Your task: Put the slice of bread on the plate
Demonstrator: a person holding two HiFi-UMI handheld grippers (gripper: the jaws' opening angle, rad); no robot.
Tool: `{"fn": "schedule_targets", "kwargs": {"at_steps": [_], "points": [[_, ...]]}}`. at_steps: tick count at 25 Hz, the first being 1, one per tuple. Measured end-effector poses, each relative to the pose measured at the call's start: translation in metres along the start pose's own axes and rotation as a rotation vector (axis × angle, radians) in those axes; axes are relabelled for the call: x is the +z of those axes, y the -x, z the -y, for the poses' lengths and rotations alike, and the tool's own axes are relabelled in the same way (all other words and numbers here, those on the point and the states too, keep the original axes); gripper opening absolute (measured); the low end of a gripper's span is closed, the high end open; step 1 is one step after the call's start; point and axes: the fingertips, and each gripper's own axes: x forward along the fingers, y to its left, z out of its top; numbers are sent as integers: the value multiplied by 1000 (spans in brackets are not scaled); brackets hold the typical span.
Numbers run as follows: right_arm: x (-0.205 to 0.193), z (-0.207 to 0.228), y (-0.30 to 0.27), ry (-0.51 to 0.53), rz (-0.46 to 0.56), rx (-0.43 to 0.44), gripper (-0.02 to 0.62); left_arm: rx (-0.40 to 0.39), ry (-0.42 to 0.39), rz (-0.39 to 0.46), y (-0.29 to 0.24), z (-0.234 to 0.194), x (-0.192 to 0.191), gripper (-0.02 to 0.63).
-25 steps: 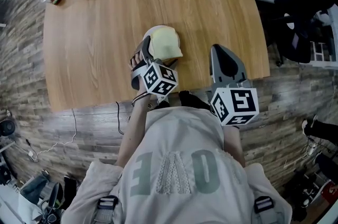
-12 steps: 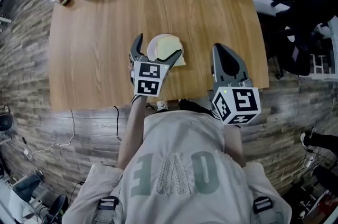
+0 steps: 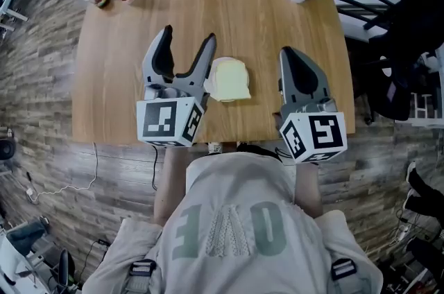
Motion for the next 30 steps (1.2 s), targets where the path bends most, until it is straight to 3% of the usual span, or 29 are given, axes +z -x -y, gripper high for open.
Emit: {"fn": "schedule_targets", "kwargs": {"at_steps": [2, 6, 9, 14, 22, 30], "points": [[8, -11, -4, 50, 27, 36, 23, 34, -39, 82, 11, -6, 26, 211], [23, -27, -7, 94, 101, 75, 23, 148, -87, 189, 32, -21, 50, 10], [29, -33, -8, 96, 137, 83, 23, 183, -92, 203, 40, -26, 52, 9], [29, -39, -8, 191, 128, 64, 17, 202, -59, 179, 43, -35, 45, 8], [18, -42, -4, 151, 103, 85, 17, 174, -64, 184, 46, -29, 48, 9], [15, -41, -2, 140, 97, 69, 17, 140, -20, 199, 49, -28, 48, 9]]}}
